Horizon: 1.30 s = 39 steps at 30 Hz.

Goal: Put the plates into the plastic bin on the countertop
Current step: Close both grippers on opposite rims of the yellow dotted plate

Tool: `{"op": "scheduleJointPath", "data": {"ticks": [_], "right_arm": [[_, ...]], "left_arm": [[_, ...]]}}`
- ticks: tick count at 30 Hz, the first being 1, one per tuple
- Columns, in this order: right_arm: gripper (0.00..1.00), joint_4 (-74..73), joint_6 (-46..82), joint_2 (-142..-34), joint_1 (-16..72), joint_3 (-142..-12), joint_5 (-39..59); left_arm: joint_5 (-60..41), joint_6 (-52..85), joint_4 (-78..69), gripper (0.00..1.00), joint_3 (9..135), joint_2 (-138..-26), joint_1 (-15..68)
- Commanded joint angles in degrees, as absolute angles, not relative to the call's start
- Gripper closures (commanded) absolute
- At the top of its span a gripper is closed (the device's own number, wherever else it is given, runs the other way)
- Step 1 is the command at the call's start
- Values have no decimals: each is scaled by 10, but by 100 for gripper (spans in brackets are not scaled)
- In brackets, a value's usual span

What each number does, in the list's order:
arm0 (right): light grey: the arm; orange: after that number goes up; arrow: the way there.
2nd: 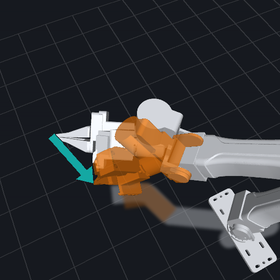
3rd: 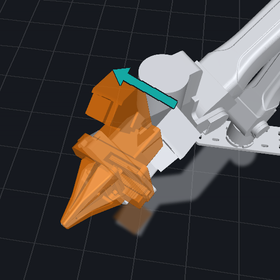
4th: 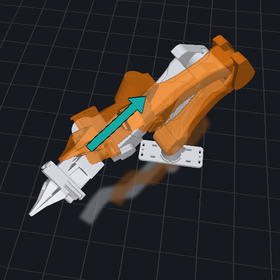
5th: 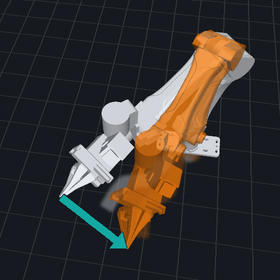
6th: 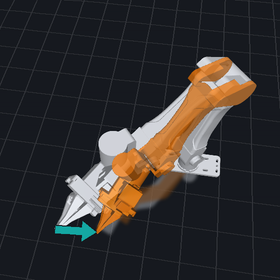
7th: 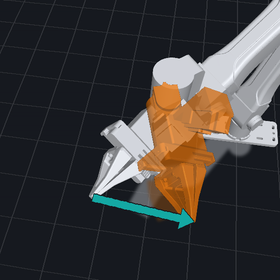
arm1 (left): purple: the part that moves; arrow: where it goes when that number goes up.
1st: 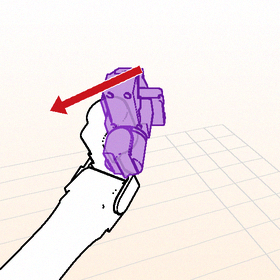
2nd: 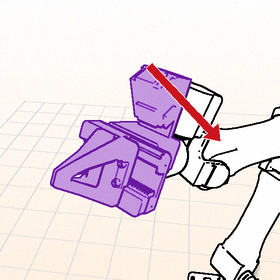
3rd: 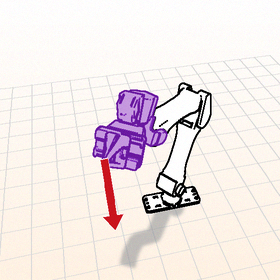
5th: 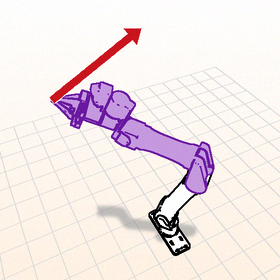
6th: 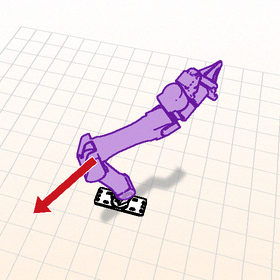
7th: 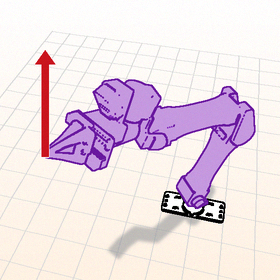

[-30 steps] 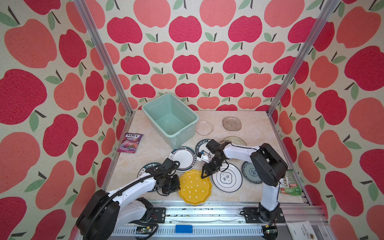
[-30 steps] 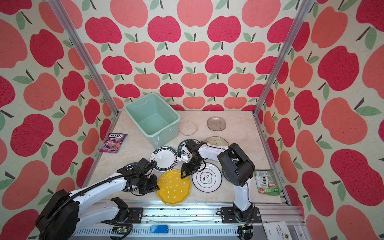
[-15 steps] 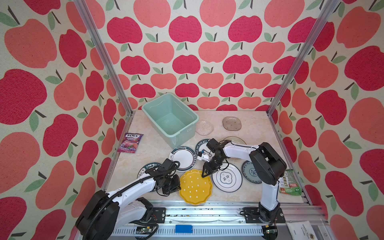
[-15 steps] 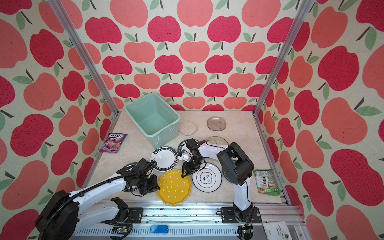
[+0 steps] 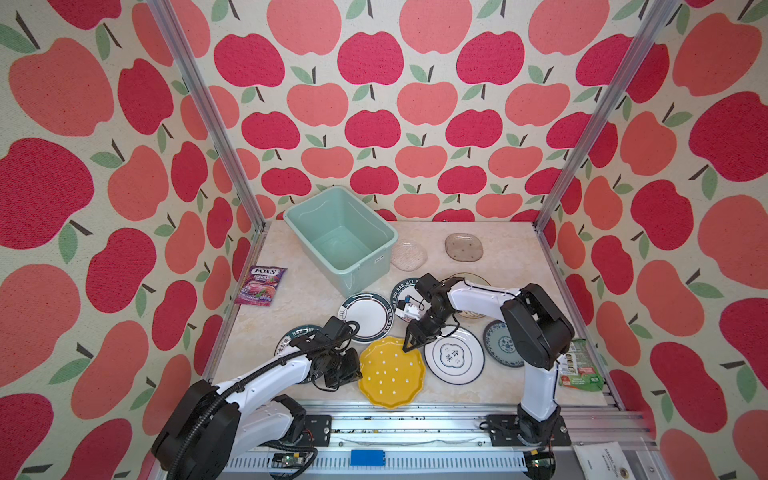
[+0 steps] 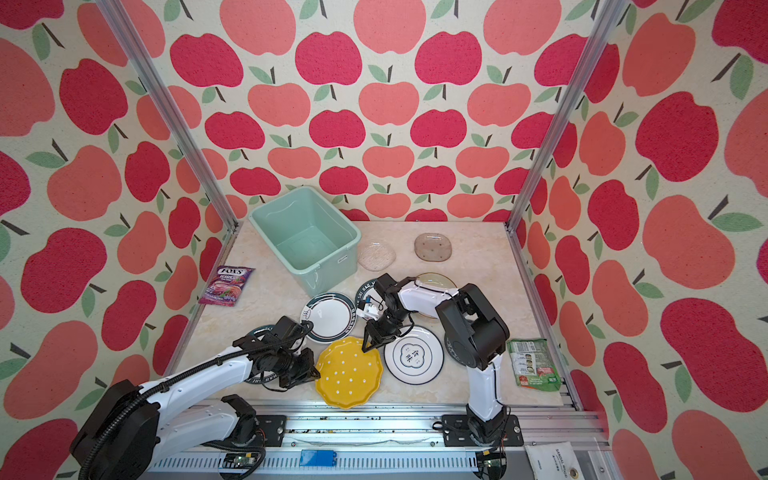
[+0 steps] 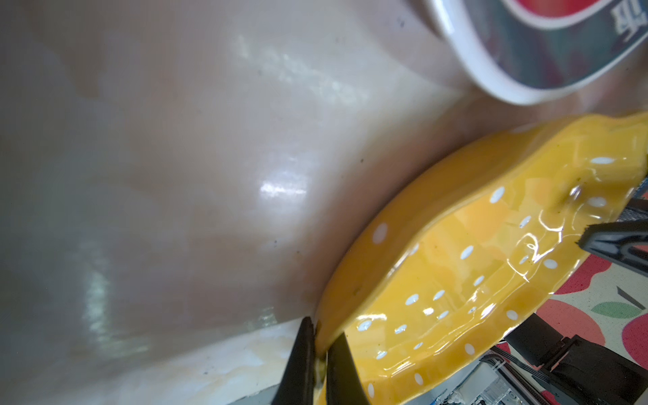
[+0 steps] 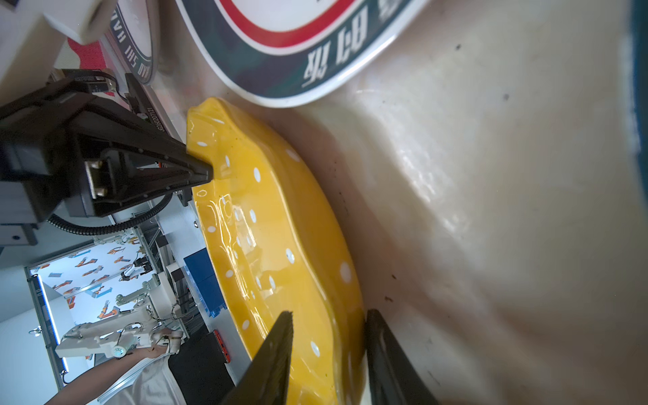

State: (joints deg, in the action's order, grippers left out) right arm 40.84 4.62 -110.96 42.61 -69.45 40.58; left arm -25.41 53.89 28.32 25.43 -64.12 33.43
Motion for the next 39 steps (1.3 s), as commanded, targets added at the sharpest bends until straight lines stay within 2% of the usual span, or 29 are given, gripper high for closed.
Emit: {"op": "scheduleJointPath", "data": {"ticks": [1, 22, 39], "right_arm": [[62, 411, 60, -1086, 437, -722, 543], [62, 386, 92, -1084, 424, -698, 571], [63, 348, 120, -1070, 413, -687, 611]], "left_arm": [[-197, 535, 241, 100, 244, -649, 329], [-212, 511, 163, 100, 281, -717, 322], [-215, 506, 148, 100, 281, -717, 321]]}}
